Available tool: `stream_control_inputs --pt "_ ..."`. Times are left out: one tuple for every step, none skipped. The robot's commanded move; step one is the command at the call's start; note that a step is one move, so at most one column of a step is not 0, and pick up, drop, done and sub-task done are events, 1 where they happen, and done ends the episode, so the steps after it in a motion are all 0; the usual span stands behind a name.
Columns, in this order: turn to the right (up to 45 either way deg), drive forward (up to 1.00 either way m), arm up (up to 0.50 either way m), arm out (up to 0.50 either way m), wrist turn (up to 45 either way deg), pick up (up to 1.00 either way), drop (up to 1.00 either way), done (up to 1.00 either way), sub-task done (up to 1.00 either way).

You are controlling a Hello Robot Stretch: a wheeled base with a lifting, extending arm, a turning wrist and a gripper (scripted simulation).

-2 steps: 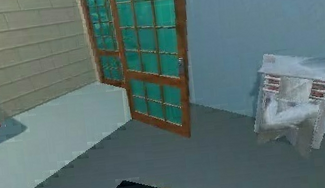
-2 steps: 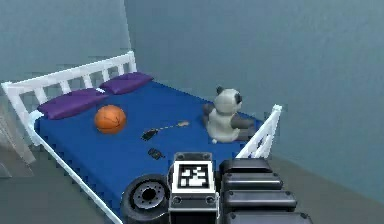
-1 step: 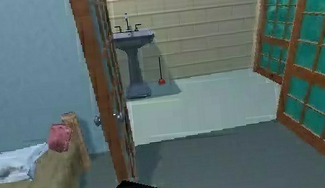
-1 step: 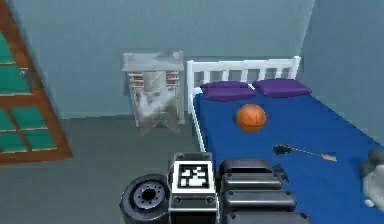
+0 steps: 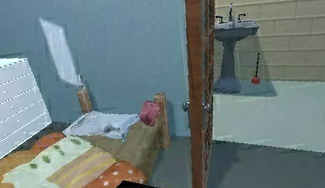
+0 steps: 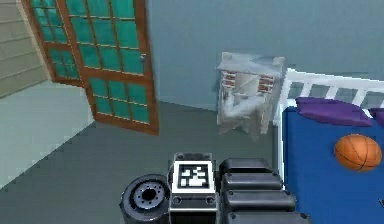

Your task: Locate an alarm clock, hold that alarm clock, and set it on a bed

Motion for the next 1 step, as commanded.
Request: stream_control_inputs --pt "0.0 0.35 0.0 0.0 0.0 0.0 0.0 0.0 0.0"
